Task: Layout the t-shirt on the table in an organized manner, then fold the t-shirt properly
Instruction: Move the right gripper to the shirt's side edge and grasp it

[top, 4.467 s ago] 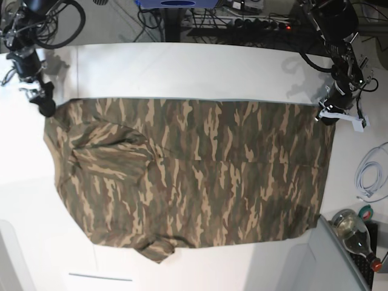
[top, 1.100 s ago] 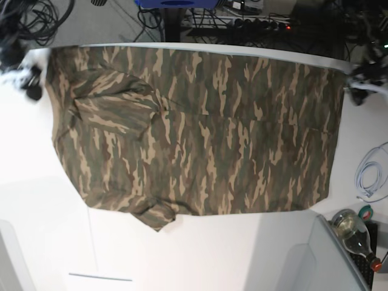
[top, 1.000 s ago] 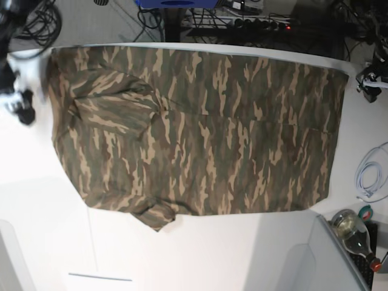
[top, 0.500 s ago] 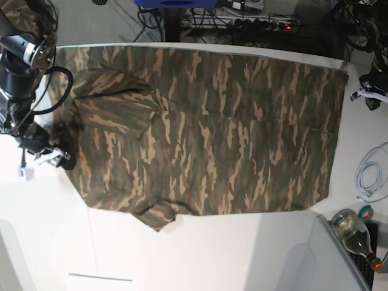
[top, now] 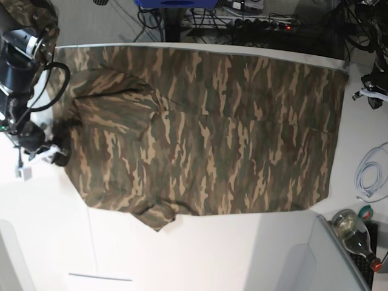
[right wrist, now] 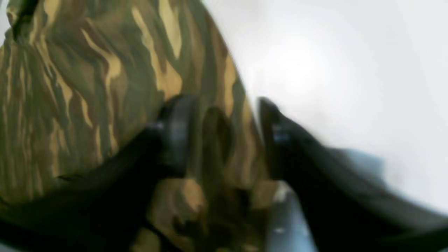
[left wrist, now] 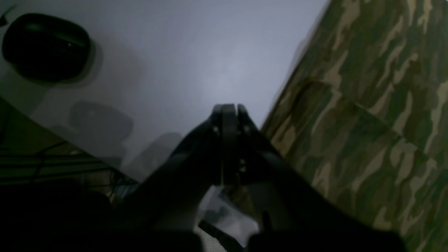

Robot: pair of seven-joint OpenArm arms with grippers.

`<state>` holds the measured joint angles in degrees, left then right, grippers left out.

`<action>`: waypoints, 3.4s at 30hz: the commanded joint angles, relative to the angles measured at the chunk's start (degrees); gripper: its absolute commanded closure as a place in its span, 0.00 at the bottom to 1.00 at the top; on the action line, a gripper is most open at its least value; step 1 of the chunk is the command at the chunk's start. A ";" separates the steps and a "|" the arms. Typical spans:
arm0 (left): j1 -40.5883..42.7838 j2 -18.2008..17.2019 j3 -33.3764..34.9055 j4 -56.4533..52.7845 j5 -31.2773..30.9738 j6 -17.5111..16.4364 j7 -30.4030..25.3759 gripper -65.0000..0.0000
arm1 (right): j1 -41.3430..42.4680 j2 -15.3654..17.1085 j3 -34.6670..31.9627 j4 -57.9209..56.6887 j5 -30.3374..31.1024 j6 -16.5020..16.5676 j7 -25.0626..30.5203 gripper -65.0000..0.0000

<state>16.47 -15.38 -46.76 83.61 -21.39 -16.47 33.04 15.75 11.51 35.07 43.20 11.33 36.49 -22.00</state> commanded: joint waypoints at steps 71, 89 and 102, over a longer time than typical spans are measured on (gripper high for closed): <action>0.45 -0.84 -0.40 0.83 5.96 -0.19 -1.17 1.00 | -18.96 -16.83 0.40 48.01 -8.56 3.51 -26.40 0.33; 1.42 -1.02 -0.93 0.83 5.96 -0.19 -1.17 1.00 | 6.89 -3.46 -0.04 -2.19 -8.74 3.51 -8.55 0.32; 0.81 -1.02 -0.23 0.30 6.05 -0.19 -1.17 1.00 | 7.24 -2.76 -0.04 -4.65 -8.74 3.51 -6.35 0.94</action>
<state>17.26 -15.29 -46.76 83.26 -15.20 -16.73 32.80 21.50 8.05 35.14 37.45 1.96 39.88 -29.19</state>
